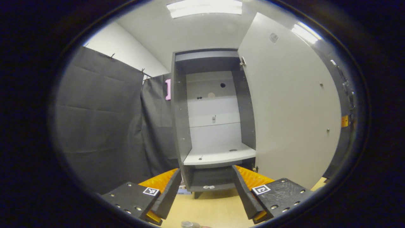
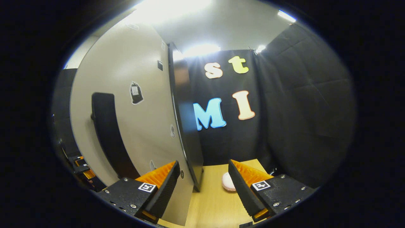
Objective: Open the cabinet door with the right hand, grasp the bottle in the cabinet with the left hand and place it on the coaster, then close the cabinet door with the right hand.
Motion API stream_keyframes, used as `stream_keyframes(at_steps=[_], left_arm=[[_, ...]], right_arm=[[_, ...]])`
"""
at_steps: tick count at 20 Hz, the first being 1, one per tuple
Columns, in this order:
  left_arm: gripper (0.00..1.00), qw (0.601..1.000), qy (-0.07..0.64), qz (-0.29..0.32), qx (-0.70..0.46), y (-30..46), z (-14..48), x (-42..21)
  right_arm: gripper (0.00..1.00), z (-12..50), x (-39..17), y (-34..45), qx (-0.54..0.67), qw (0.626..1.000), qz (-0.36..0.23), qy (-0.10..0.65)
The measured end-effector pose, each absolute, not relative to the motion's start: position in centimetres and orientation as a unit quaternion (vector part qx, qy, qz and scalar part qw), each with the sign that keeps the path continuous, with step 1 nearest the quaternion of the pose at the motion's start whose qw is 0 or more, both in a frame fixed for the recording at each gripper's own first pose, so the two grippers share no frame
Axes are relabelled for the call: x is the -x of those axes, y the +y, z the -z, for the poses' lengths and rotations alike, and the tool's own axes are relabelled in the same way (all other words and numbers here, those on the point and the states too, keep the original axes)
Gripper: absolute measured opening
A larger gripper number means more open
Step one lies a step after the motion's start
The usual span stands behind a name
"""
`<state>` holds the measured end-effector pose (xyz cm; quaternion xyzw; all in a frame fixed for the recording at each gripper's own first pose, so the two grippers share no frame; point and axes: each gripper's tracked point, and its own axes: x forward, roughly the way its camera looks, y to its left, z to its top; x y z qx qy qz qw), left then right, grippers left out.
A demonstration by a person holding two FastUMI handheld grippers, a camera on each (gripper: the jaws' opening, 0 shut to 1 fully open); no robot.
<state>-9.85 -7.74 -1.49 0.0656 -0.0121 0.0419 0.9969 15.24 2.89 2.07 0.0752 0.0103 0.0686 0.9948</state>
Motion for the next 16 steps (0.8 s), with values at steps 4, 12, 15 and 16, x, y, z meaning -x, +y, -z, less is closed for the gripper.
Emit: stream_keyframes(at_steps=[4,12,15,16], left_arm=[[0.9,0.995,-0.003,-0.083,-0.058,-5.8,0.7,10.5],[0.9,0.993,0.008,-0.104,-0.049,-1.6,1.5,10.4],[0.9,0.993,0.017,-0.107,-0.045,0.1,2.0,9.9],[0.9,0.993,0.016,-0.108,-0.047,0.6,2.0,9.7]], right_arm=[[0.97,-3.2,-15.1,4.5,-0.038,0.996,-0.078,-0.004],[0.93,-3.3,-15.6,12.9,-0.028,0.99,-0.14,0.009],[0.93,-2.8,-15.3,14.9,-0.036,0.988,-0.148,0.015],[0.89,-2.7,-15.5,15.4,-0.043,0.988,-0.15,0.019]])
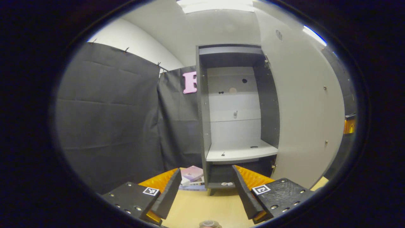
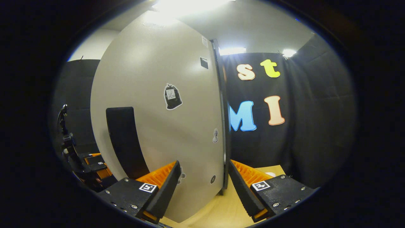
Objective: Open the cabinet door with the right hand, grasp the bottle in the cabinet with the left hand and place it on the coaster, then close the cabinet door with the right hand.
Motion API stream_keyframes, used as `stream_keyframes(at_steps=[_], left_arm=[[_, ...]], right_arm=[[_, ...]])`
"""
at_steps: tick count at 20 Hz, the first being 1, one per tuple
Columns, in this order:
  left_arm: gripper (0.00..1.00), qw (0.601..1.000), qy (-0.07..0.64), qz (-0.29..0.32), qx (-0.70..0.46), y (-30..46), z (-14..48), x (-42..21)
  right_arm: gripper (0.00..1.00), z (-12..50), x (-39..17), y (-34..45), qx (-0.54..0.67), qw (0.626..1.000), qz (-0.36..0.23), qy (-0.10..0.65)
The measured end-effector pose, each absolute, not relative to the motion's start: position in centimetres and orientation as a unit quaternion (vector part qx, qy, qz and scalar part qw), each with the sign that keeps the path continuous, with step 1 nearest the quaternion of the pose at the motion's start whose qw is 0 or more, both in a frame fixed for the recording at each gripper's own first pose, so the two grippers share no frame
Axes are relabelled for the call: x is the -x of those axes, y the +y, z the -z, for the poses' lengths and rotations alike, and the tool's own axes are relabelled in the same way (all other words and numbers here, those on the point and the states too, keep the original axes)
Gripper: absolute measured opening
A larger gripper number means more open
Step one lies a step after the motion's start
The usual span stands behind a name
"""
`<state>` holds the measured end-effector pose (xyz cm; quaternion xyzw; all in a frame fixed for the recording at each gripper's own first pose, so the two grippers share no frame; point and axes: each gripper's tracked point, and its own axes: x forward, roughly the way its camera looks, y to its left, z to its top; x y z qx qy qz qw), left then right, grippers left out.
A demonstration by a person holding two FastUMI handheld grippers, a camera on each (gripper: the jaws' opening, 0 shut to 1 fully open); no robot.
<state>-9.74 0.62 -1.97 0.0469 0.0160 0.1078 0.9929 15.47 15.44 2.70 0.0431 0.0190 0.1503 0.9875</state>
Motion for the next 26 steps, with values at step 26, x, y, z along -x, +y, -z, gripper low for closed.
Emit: stream_keyframes(at_steps=[26], left_arm=[[0.9,0.998,0.015,-0.015,-0.062,10.6,3.5,-0.6]], right_arm=[[0.94,-3.7,-20.7,24.0,-0.074,0.997,-0.033,0.006]])
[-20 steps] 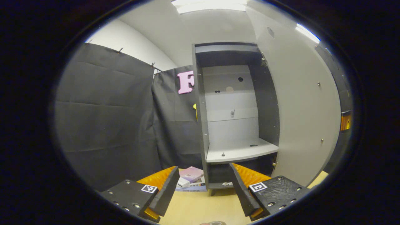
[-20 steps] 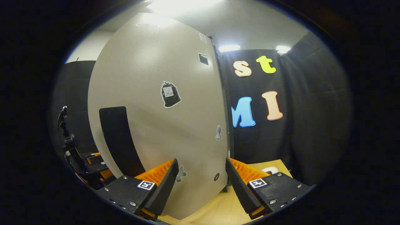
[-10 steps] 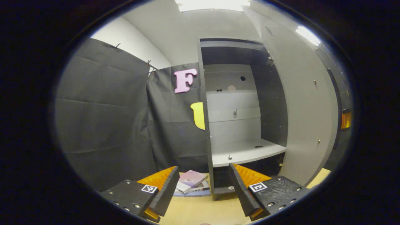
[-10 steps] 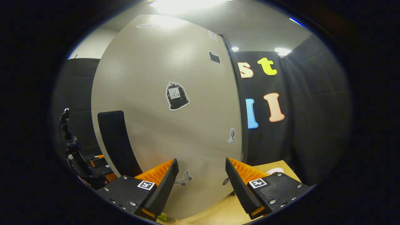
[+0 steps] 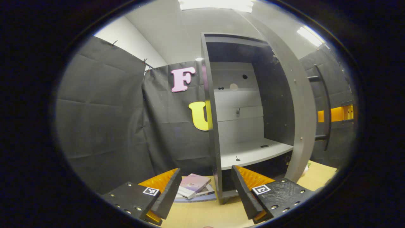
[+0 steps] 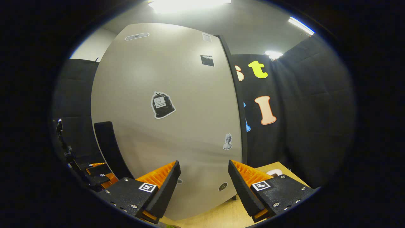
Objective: Open the cabinet door with the right hand, grasp the bottle in the cabinet with the left hand and place it on the coaster, then close the cabinet door with the right hand.
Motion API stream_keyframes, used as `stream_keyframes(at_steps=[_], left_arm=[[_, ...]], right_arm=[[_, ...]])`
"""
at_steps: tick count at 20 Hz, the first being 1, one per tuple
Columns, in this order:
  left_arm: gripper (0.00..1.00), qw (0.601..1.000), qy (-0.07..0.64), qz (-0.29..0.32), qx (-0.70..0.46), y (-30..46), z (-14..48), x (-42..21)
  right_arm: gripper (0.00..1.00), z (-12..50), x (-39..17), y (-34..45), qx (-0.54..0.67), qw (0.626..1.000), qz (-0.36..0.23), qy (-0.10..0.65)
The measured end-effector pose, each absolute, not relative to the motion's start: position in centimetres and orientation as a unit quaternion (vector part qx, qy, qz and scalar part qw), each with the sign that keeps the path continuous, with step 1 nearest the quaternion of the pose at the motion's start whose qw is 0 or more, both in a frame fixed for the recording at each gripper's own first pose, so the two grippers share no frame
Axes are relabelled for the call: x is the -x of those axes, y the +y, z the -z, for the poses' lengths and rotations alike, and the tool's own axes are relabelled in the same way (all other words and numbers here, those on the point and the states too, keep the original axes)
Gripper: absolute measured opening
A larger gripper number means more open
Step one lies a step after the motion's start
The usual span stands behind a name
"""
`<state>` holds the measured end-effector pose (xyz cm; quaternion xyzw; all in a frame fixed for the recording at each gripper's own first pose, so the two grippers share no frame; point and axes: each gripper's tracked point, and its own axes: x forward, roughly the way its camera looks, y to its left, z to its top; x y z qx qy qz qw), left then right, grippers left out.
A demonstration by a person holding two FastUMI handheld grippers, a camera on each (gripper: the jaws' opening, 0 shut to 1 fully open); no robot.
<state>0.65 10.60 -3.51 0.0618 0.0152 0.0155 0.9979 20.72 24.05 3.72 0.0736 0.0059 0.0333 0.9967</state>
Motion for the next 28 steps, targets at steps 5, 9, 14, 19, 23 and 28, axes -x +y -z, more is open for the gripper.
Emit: stream_keyframes(at_steps=[5,9,14,19,23,28], left_arm=[[0.9,0.999,-0.003,-0.009,-0.052,9.5,2.7,-0.7],[0.9,0.998,-0.035,-0.01,-0.055,8.5,0.1,0.3],[0.9,0.998,-0.057,-0.016,-0.033,5.9,-2.5,1.2],[0.83,0.997,-0.045,-0.045,-0.045,3.6,-4.0,1.3],[0.82,0.997,-0.053,-0.042,-0.028,1.2,-5.3,0.9],[0.9,0.998,-0.031,-0.036,-0.028,-1.6,-4.4,0.8]], right_arm=[[0.94,-2.5,-21.1,23.5,-0.071,0.997,-0.023,0.019],[0.94,-2.4,-21.6,21.9,-0.052,0.999,0.005,0.004],[0.94,-3.8,-22.5,20.2,-0.016,0.999,0.023,-0.047],[0.94,-3.6,-22.6,20.8,-0.032,0.999,0.022,-0.038],[0.95,-3.4,-23.4,22.7,-0.031,0.999,-0.011,-0.034],[0.94,-3.7,-23.0,24.0,-0.036,0.998,-0.037,-0.041]])
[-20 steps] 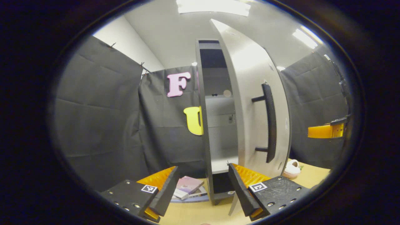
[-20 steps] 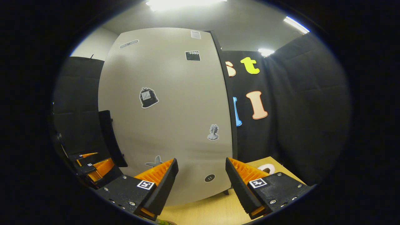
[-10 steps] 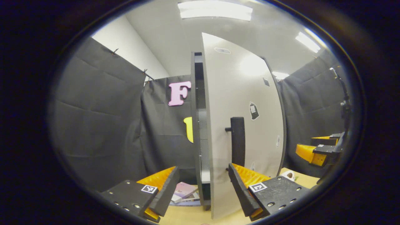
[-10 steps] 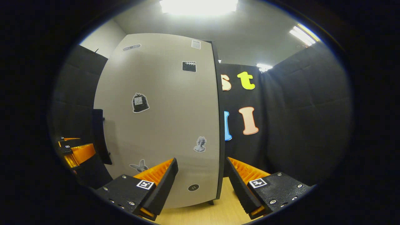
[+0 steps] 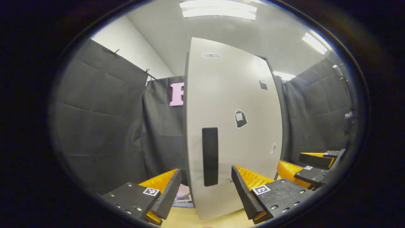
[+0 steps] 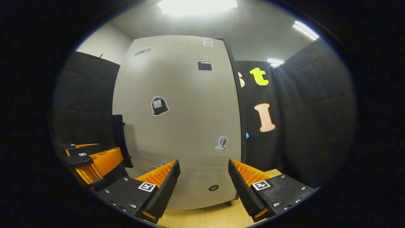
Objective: Open the cabinet door with the right hand, grasp the bottle in the cabinet with the left hand and place it on the coaster, then close the cabinet door with the right hand.
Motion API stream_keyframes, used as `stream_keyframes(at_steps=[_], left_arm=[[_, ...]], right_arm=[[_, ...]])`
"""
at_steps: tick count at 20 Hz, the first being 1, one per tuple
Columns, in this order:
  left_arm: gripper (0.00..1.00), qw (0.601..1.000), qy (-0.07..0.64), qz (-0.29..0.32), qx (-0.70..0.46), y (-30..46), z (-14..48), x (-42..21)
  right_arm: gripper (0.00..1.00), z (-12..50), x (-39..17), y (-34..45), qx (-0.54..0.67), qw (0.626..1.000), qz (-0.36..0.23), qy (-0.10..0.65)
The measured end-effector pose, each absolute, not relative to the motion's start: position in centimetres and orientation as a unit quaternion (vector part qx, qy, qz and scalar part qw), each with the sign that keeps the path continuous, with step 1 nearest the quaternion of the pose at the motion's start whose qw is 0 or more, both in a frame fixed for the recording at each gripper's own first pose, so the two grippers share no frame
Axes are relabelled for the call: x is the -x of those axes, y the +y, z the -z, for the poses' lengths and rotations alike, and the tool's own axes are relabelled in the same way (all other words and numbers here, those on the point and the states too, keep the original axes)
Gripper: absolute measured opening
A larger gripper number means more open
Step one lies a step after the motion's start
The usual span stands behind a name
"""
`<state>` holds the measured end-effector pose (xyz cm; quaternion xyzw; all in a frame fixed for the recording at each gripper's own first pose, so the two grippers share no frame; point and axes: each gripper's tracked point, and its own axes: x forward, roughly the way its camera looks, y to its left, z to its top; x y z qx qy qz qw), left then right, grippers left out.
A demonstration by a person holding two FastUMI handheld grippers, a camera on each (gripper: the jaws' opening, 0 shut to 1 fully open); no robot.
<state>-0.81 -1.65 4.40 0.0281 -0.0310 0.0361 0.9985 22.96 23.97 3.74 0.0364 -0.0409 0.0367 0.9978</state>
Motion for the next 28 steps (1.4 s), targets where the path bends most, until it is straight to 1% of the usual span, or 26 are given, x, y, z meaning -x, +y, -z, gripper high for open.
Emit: stream_keyframes(at_steps=[2,4,6,8,21,24,28], left_arm=[[0.9,0.998,-0.022,-0.041,-0.033,-2.2,-3.8,0.3],[0.9,0.999,-0.022,-0.029,-0.036,-3.5,-3.5,-0.2],[0.9,0.998,-0.022,-0.036,-0.05,-3.8,-3.4,-0.2],[0.9,0.998,-0.026,-0.027,-0.043,-4.5,-3.5,-0.1],[0.9,1.0,0.004,-0.015,-0.02,-4.2,-1.5,-1.4],[0.9,1.0,-0.003,-0.009,-0.02,-4.3,-1.8,-1.4],[0.9,0.999,-0.035,0.0,-0.017,-3.8,-3.5,-0.6]], right_arm=[[0.94,-3.9,-22.7,24.1,-0.03,0.998,-0.038,-0.043],[0.94,-4.2,-22.4,24.2,-0.017,0.998,-0.035,-0.044],[0.94,-4.1,-22.3,24.1,-0.005,0.998,-0.032,-0.045],[0.94,-4.0,-22.3,23.9,-0.004,0.998,-0.03,-0.047],[0.94,-3.5,-22.9,23.1,0.014,0.999,-0.001,-0.04],[0.94,-3.6,-22.9,22.8,0.011,0.999,0.012,-0.04],[0.94,-3.6,-22.9,22.6,0.004,0.999,0.019,-0.039]])
